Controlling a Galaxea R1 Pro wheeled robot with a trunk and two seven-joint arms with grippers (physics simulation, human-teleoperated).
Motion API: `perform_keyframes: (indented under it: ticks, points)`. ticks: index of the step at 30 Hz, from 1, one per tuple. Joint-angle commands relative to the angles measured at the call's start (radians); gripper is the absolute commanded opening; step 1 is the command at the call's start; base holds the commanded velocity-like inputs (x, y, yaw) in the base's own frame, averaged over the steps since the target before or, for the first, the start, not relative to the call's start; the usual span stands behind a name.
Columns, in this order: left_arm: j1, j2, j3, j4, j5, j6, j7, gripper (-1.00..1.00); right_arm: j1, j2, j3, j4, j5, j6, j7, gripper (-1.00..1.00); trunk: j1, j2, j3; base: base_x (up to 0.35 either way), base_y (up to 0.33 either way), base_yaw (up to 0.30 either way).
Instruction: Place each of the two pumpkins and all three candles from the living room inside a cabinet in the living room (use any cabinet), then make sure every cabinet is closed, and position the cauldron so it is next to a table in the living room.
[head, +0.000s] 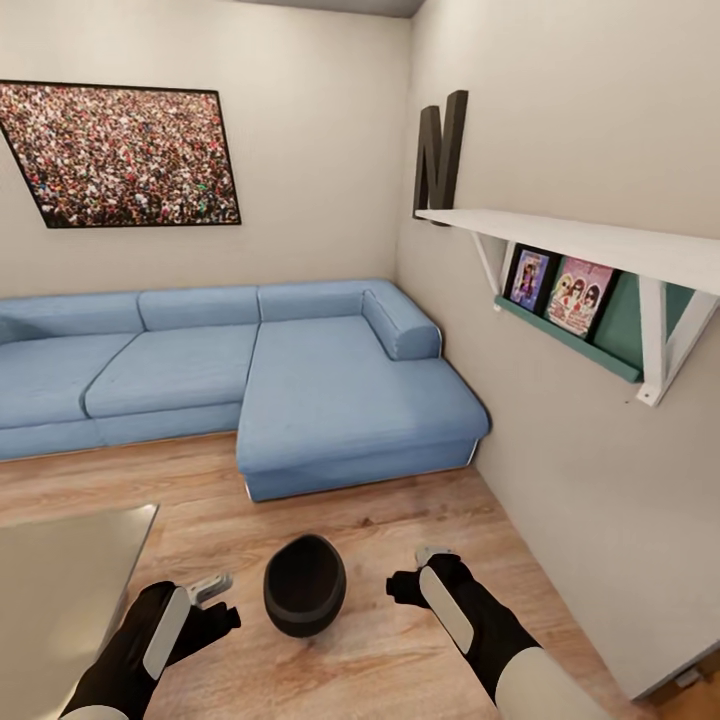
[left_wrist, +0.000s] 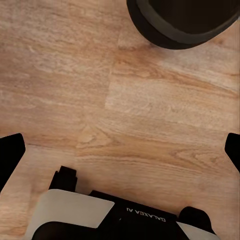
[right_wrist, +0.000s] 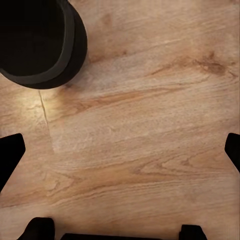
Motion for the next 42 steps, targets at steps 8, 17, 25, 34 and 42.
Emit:
perform_keyframes:
  ticks: [8,17,25,34,42]
  points:
    - [0.0,0.0,0.0,0.0,0.0,0.0,0.0,1.0,0.0,0.0,0.0,-0.001,0.0,0.002,-0.007,1.0,0.0,0.0,-0.003,0.058,0.0,0.15]
    - [0.0,0.0,0.0,0.0,0.0,0.0,0.0,1.0,0.0,0.001,0.0,-0.001,-0.001,0.004,-0.008,1.0,0.0,0.0,-0.009,0.064,-0.014,0.261]
    - [0.0,0.0,-0.001,0.0,0.0,0.0,0.0,1.0,0.0,0.001,0.0,-0.002,-0.001,0.001,-0.007,1.0,0.0,0.0,-0.013,0.275,-0.103,0.181]
    - [0.0,0.0,0.0,0.0,0.0,0.0,0.0,1.0,0.0,0.001,0.0,-0.002,-0.001,0.003,-0.005,1.0,0.0,0.0,-0.013,0.291,-0.01,0.006]
    - [0.0,0.0,0.0,0.0,0.0,0.0,0.0,1.0,0.0,0.001,0.0,-0.002,-0.001,0.002,-0.001,1.0,0.0,0.0,-0.013,0.258,0.0,0.0]
